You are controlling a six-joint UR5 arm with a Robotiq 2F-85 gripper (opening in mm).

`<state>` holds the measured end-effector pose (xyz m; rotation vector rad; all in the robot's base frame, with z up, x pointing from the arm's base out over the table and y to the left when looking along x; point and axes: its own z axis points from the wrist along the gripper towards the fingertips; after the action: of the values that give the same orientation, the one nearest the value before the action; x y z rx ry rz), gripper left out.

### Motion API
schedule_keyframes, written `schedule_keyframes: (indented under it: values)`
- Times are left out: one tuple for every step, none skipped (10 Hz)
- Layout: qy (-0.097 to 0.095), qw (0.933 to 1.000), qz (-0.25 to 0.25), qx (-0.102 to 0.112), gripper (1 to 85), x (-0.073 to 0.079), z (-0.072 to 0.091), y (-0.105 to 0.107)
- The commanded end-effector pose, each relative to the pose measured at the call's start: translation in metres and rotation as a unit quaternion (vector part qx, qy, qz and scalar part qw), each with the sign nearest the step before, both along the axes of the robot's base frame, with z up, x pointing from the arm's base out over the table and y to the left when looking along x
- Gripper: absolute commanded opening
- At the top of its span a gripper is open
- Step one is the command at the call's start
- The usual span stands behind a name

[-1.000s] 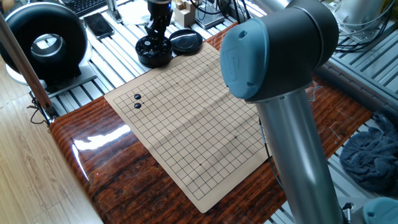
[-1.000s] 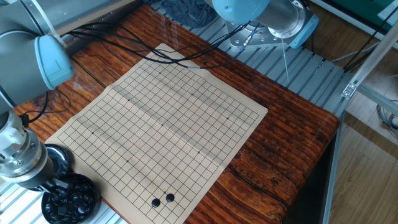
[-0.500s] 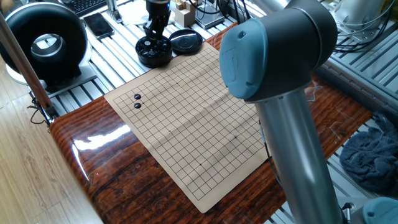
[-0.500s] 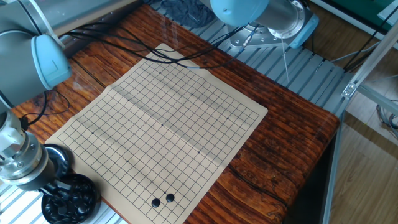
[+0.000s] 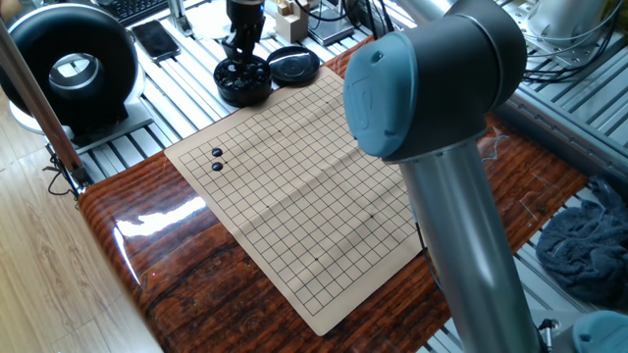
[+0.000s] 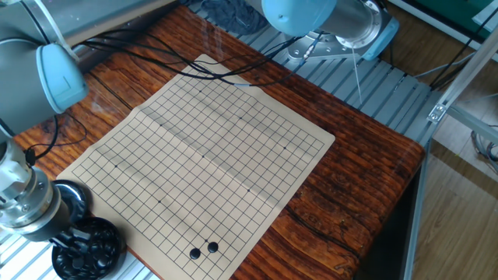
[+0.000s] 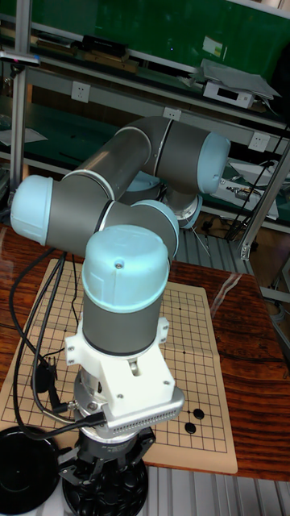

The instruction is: Play the first move as black on the 3-4 point in the upper right corner of the Go board

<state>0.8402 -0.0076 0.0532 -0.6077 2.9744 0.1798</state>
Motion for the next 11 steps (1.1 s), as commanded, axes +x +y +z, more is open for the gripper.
schedule_keyframes:
  values:
    - [-0.018, 0.9997, -0.007, 0.012, 34.3, 0.011, 0.004, 0.006]
    - [-0.023, 0.9996, -0.010, 0.014, 34.3, 0.014, 0.003, 0.007]
    - [-0.023, 0.9996, -0.008, 0.017, 34.3, 0.015, 0.002, 0.009]
    - [-0.022, 0.9996, -0.006, 0.020, 34.3, 0.015, 0.000, 0.011]
    - [-0.024, 0.9994, -0.002, 0.023, 34.3, 0.018, -0.003, 0.014]
    - [-0.027, 0.9993, 0.000, 0.026, 34.3, 0.020, -0.006, 0.016]
    - [-0.027, 0.9993, 0.002, 0.026, 34.3, 0.021, -0.007, 0.016]
    - [-0.026, 0.9993, 0.003, 0.026, 34.3, 0.021, -0.008, 0.016]
    - [-0.026, 0.9993, 0.004, 0.025, 34.3, 0.021, -0.008, 0.017]
    - [-0.026, 0.9993, 0.006, 0.025, 34.3, 0.021, -0.009, 0.016]
    - [-0.026, 0.9994, 0.006, 0.024, 34.0, 0.022, -0.009, 0.016]
